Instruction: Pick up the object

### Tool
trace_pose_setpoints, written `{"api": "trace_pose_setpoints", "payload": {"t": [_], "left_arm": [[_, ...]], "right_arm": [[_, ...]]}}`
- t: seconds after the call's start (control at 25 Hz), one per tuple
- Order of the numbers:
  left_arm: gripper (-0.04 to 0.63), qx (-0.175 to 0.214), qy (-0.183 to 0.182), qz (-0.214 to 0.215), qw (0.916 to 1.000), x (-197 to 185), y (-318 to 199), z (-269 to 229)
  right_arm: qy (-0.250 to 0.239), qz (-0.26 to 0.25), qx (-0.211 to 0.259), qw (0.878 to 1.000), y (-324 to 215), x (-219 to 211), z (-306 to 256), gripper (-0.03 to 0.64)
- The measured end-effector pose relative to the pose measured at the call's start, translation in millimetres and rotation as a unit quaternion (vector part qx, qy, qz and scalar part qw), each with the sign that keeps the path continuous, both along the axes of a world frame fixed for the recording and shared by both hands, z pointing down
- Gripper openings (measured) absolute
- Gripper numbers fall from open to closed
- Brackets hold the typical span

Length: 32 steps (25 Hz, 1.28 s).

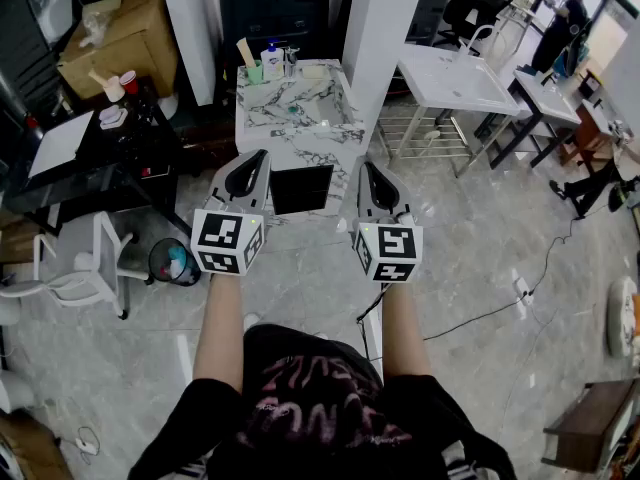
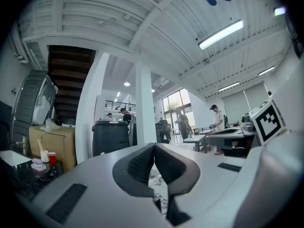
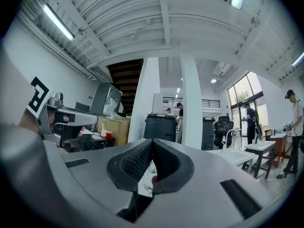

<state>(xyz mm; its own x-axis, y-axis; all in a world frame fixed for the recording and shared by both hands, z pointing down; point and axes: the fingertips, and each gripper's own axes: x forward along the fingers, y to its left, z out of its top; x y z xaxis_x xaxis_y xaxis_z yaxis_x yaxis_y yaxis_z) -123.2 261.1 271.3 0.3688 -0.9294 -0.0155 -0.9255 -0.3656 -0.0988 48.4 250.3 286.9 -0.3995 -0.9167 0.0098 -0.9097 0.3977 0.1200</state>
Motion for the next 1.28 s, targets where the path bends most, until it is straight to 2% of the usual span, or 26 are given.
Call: {"api": "trace_pose_setpoints", "payload": {"t": [0.52,1.28], "left_arm": [[0.015,-0.011,-0.001,0.010,0.9999,9.3,-2.4,11.0],[0.015,-0.032,-0.009,0.000,0.9994,20.2,-13.6,22.6]], "right_arm": [[-0.011,0.004,0.001,1.000,-4.6,3.1,1.6,0.015],[-0.034,-0.004,-0.014,0.999,-25.7,15.4,13.6,0.015]]}}
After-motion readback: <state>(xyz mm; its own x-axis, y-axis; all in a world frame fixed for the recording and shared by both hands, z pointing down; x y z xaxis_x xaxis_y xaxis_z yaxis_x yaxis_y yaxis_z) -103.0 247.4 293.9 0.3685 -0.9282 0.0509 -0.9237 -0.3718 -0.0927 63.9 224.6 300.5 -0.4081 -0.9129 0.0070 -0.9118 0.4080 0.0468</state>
